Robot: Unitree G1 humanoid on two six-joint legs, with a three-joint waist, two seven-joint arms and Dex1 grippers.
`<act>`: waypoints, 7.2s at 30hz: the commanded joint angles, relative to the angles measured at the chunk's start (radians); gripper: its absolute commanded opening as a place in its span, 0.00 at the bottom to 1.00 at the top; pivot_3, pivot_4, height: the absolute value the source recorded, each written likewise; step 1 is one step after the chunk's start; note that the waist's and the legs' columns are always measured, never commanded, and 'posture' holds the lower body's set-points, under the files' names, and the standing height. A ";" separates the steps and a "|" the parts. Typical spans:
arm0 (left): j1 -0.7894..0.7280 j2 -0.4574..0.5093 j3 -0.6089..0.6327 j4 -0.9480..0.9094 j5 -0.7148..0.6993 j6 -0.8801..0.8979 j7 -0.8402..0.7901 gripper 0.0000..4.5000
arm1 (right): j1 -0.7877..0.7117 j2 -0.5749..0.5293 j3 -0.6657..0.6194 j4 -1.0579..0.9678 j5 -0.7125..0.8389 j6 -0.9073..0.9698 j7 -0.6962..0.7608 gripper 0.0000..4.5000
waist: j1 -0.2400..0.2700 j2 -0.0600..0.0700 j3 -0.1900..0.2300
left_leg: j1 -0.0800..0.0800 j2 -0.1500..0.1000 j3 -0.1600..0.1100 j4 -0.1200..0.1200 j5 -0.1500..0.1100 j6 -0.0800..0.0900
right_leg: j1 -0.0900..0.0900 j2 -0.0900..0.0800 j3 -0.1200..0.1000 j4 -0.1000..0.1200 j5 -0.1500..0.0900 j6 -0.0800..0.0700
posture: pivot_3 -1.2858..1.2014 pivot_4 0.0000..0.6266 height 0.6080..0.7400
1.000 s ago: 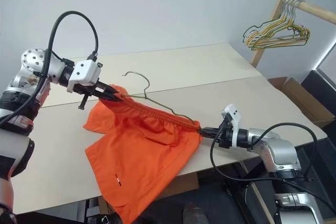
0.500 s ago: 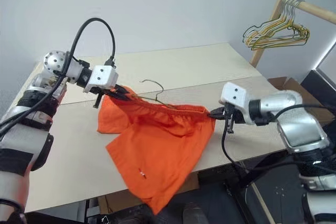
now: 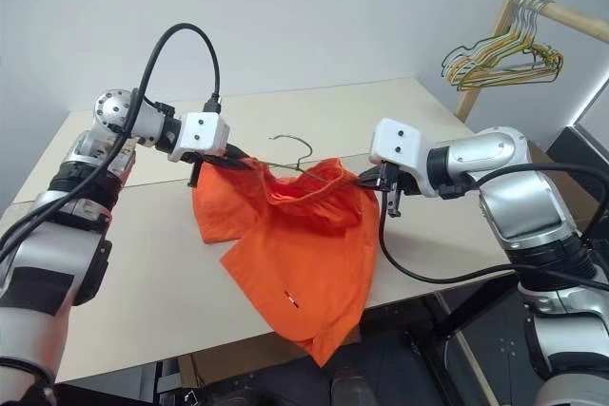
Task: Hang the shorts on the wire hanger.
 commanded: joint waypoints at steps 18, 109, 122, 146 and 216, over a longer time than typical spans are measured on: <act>0.027 -0.020 0.128 -0.099 -0.064 0.029 -0.104 0.00 | 0.070 0.096 -0.020 0.123 -0.070 -0.080 -0.082 0.54 | -0.025 0.000 0.000 | 0.000 0.000 0.000 0.000 0.000 0.000 | 0.000 0.000 0.000 0.000 0.000 0.000 | 0.45 0.00 1.00; 0.605 -0.121 0.371 -1.081 -0.435 0.672 0.398 1.00 | -0.273 0.069 -0.825 0.593 -0.082 0.672 -1.113 0.00 | -0.139 0.017 -0.010 | 0.012 -0.014 0.000 -0.008 -0.002 0.004 | 0.013 -0.015 0.006 -0.005 0.000 0.010 | 0.41 0.00 1.00; 0.638 -0.102 0.358 -1.108 -0.430 0.666 0.397 1.00 | -0.460 -0.068 -0.867 0.960 -0.018 0.486 -1.205 0.00 | -0.137 0.018 -0.009 | 0.017 -0.015 0.002 -0.008 -0.005 0.009 | 0.021 -0.017 0.008 -0.009 -0.002 0.014 | 0.41 0.00 1.00; 0.647 -0.197 0.375 -1.132 -0.540 0.623 0.398 1.00 | -0.532 -0.210 -0.915 1.312 0.116 0.371 -1.267 0.00 | -0.156 0.021 -0.006 | 0.025 -0.015 0.007 -0.009 -0.009 0.015 | 0.034 -0.016 0.012 -0.023 -0.001 0.019 | 0.40 0.00 1.00; 0.802 -0.045 0.504 -1.179 -0.594 0.719 0.507 1.00 | -0.097 0.107 -0.211 0.509 -0.375 -0.158 -1.236 0.99 | -0.142 0.021 -0.003 | 0.025 -0.015 0.006 -0.008 -0.010 0.016 | 0.034 -0.017 0.014 -0.021 0.000 0.022 | 0.46 0.00 1.00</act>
